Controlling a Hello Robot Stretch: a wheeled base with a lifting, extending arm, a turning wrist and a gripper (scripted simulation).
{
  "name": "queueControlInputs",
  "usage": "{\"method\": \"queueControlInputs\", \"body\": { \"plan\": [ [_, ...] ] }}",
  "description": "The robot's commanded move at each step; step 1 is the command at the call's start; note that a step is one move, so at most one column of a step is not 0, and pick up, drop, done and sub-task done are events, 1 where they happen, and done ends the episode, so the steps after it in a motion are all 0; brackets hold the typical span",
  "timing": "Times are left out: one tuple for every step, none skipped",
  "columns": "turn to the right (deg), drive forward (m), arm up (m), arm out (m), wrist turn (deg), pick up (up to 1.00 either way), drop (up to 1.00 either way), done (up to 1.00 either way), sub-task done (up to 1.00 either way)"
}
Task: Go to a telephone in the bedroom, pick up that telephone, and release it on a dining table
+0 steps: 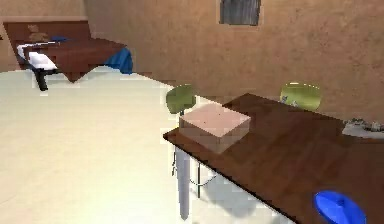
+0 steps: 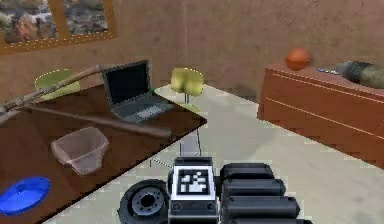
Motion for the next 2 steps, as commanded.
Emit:
{"method": "queueControlInputs", "body": {
  "plan": [
    [45.0,0.0,0.0,0.0,0.0,0.0,0.0,0.0,0.0],
    [45.0,0.0,0.0,0.0,0.0,0.0,0.0,0.0,0.0]
  ]
}}
